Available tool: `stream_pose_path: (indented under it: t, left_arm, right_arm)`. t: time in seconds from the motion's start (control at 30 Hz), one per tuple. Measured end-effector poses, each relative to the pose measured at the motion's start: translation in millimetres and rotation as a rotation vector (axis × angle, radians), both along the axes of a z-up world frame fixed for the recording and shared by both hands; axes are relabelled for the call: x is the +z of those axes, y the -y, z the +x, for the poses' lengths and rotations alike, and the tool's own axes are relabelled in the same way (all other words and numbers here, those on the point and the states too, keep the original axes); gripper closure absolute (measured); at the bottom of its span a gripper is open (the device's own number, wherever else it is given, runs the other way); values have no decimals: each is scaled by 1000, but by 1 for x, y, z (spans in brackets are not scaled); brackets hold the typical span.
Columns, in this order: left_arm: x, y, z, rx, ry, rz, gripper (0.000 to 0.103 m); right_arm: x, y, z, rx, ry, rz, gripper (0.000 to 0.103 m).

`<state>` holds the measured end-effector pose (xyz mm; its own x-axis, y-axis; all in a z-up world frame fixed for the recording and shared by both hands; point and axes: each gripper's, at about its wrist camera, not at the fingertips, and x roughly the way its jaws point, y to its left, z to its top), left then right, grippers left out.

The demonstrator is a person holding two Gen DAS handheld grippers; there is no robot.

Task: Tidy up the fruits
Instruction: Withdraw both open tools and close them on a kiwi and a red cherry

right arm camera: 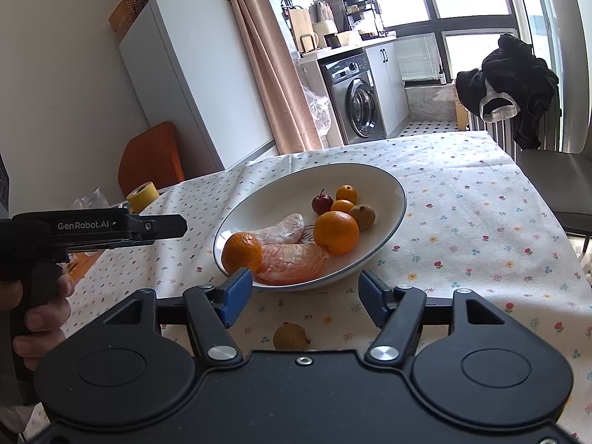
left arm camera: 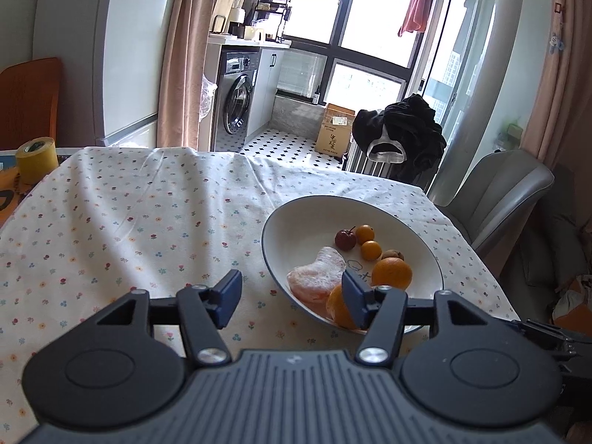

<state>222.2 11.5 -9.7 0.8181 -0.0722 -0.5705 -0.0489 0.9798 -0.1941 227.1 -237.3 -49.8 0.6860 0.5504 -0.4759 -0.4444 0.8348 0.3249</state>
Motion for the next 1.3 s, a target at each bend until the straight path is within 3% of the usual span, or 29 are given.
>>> stream_pose_path:
  t: [0.13,0.4,0.7,0.9,1.13,1.23,1.3]
  left_arm:
    - [0,-4,-7,14,-2,-1,44]
    - [-6,-7,-20,34,-11,17,29]
    - [-18,-14,-30,46,-35,5,28]
    - [-25,-16,-33,52,-54,7,28]
    - [-34,-15,-34,27,-53,-5,28]
    - [-39,-13,-32,17,-63,-6,28]
    - [-43,-14,-29,13,-79,-25,32]
  right_arm:
    - [1,-1,-4,1,5,-1,38]
    - [1,-5,-13,1,9,-9,23]
    - [-3,-5,-19,-20,11,-18,7]
    - [-9,-3,-20,-44,-10,-23,4]
    - [-17,-7,-21,-34,-19,-33,4]
    - [-21,-12,-18,-28,-41,-55,13]
    - [-25,-15,-14,-13,-67,-57,26]
